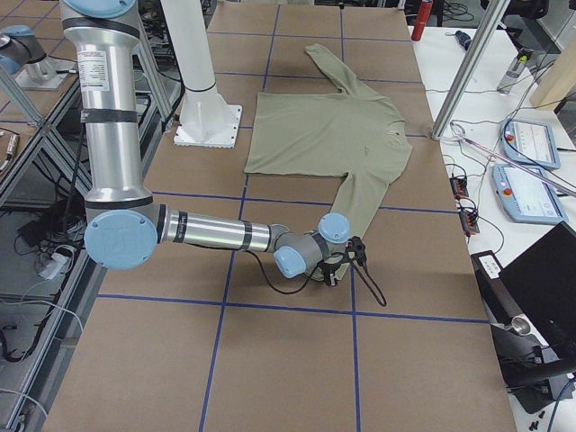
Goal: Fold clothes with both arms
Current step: 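Lower the right gripper to the cuff of the sleeve nearest it and grasp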
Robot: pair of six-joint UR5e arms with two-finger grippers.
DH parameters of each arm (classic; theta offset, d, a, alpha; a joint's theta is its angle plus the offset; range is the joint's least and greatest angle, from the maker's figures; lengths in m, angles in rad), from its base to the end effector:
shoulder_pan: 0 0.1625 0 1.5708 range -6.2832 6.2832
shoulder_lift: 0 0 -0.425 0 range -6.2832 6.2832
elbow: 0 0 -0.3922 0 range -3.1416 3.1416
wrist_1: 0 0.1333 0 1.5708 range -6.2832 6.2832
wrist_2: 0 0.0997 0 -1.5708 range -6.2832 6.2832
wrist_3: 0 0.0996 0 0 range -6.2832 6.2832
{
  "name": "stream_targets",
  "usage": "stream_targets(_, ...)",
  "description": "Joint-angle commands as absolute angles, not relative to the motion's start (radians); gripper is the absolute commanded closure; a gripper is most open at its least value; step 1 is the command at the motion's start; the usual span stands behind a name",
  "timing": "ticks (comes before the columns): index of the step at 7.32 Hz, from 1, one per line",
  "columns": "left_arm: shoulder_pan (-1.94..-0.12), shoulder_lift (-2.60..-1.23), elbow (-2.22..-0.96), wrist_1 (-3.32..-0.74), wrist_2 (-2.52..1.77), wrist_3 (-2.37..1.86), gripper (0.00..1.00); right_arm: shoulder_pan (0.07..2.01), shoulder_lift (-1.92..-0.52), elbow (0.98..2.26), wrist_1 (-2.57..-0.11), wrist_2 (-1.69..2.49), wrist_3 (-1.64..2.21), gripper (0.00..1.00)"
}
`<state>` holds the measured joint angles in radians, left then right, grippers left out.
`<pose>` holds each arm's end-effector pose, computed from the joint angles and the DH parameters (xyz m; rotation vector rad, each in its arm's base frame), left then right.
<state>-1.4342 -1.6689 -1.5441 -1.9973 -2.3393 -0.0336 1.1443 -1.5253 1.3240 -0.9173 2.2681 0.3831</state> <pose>0.0120 -0.5582 0.5728 0.4082 0.7914 0.2874 -0.1547 -0.5082 0.6906 0.1288 -0.8011 -0.1986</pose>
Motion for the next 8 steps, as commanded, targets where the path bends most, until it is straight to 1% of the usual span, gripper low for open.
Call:
stream_targets(1, -1.434, -1.669, -1.546, -1.996, -2.339, -0.034, 0.0, 1.144, -1.523, 1.331, -0.917, 2.273, 0.383, 0.98)
stream_targets(2, -1.434, -1.669, -1.548, -1.996, -2.339, -0.035, 0.0, 1.146, -1.526, 1.351, -0.916, 2.272, 0.385, 1.0)
stream_targets(6, -1.434, -1.669, -1.551, -1.996, -2.339, -0.038, 0.0, 1.177, -1.519, 1.468, -0.914, 2.426, 0.409, 1.0)
stream_targets(8, -1.436, -1.66, -1.557, -2.005, -2.339, -0.037, 0.0, 1.174, -1.448, 1.517, -0.911, 2.473, 0.547, 1.0)
